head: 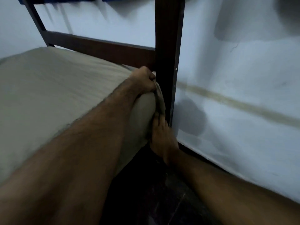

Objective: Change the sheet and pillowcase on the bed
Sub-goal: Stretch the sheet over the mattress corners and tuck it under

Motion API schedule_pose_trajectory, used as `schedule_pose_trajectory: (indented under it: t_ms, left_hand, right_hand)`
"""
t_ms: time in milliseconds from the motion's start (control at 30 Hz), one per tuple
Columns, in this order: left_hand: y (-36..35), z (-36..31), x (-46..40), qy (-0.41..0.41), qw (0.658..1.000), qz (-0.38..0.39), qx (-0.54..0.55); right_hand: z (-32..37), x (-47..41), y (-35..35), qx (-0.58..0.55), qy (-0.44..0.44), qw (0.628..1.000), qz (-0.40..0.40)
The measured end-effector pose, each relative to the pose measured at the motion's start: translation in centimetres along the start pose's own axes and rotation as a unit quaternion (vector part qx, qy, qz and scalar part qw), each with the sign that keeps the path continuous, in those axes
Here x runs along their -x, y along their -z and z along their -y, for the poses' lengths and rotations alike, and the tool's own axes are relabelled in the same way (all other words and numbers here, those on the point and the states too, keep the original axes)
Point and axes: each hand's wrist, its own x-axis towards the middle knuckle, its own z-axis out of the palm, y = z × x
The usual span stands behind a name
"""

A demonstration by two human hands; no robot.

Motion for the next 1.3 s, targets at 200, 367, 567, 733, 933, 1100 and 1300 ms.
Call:
schedule_pose_trajectory:
  t_ms: [200, 367, 567, 733, 933, 1100, 1300]
  left_hand:
    - [1.2, -0.2, -0.3, -0.014, 0.990, 0.130, -0.042]
    - [0.5, -0.4, 0.6, -0.046, 0.996, 0.039, -0.067]
    - [-1.0, 0.1, 0.7, -0.038, 0.995, -0.067, -0.069]
    - [-1.6, -0.3, 1.1, 0.060, 0.983, -0.176, -0.005]
    - [-1.3, -0.8, 0.6, 0.180, 0.955, -0.224, 0.071]
    - [-1.5, 0.1, -0.7, 0.265, 0.907, -0.281, 0.166]
    - [-1.3, 0.2, -1.2, 0.282, 0.890, -0.299, 0.198]
  right_hand:
    - [-1.0, 1.0, -2.6, -0.067, -0.017, 0.996, 0.057]
    - [-0.6, 1.2, -2.4, -0.091, -0.021, 0.995, 0.026]
    - [0.8, 0.6, -2.9, -0.101, -0.067, 0.992, -0.021]
    - [0.8, 0.1, -2.5, -0.207, -0.098, 0.973, -0.038]
    - [-0.2, -0.9, -2.2, -0.258, -0.099, 0.954, -0.114]
    - [-0.3, -1.3, -1.4, -0.276, -0.104, 0.948, -0.122]
    - [0.1, -2.9, 0.4, -0.220, -0.107, 0.963, -0.112]
